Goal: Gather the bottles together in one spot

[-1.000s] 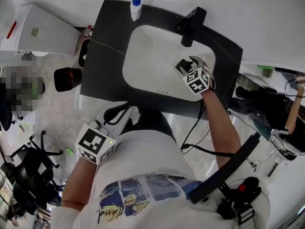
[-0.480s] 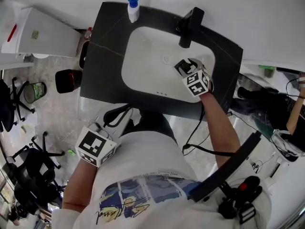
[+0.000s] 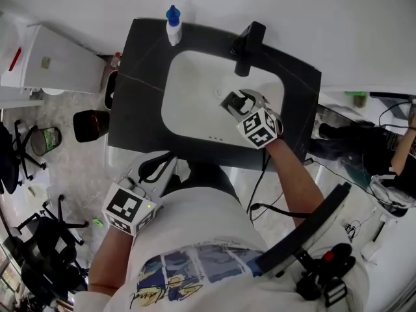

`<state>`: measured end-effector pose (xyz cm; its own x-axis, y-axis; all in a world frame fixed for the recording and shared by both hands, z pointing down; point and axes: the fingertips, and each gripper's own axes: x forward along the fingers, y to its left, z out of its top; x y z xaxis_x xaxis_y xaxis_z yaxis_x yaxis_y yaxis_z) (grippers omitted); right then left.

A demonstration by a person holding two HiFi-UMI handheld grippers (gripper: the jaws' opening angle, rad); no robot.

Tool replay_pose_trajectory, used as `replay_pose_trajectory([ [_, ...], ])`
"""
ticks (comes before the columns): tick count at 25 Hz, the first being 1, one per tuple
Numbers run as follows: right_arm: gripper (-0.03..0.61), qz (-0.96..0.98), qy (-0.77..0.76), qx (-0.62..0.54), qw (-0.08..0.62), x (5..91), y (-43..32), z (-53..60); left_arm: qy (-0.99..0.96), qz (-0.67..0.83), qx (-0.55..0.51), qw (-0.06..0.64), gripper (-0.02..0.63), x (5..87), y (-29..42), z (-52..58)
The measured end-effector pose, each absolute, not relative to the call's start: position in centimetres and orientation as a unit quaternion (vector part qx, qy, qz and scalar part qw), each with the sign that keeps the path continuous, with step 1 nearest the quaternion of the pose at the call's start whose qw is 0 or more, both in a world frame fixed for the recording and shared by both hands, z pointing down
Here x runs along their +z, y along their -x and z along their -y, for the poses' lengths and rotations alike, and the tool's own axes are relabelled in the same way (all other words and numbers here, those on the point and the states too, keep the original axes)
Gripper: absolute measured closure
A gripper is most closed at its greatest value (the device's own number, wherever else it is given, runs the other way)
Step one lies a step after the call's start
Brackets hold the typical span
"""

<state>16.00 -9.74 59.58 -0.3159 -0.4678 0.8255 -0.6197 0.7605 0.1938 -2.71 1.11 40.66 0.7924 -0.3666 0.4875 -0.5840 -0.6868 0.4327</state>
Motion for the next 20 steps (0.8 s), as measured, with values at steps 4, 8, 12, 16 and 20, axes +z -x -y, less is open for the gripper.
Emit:
replay_pose_trajectory([
  [4, 0.351, 0.83, -0.292, 0.05, 0.473, 56.5, -12.2, 9.0, -0.901, 0.265, 0.182, 0.29, 0.588, 40.1, 3.1, -1.3],
  [8, 0.351, 0.852, -0.249, 0.013, 0.46, 52.6, -8.7, 9.5, -0.904, 0.267, 0.176, 0.282, 0.588, 39.6, 3.0, -1.1],
  [12, 0.351, 0.866, -0.229, -0.022, 0.443, 48.6, -6.0, 11.6, -0.906, 0.276, 0.167, 0.274, 0.588, 38.9, 3.7, -0.7],
  [16, 0.351, 0.865, -0.224, -0.06, 0.445, 46.3, -4.4, 15.3, -0.903, 0.297, 0.157, 0.269, 0.588, 38.3, 4.9, -0.2],
  [20, 0.351, 0.858, -0.231, -0.067, 0.454, 45.6, -3.6, 19.2, -0.898, 0.314, 0.148, 0.27, 0.588, 37.9, 6.1, 0.1],
])
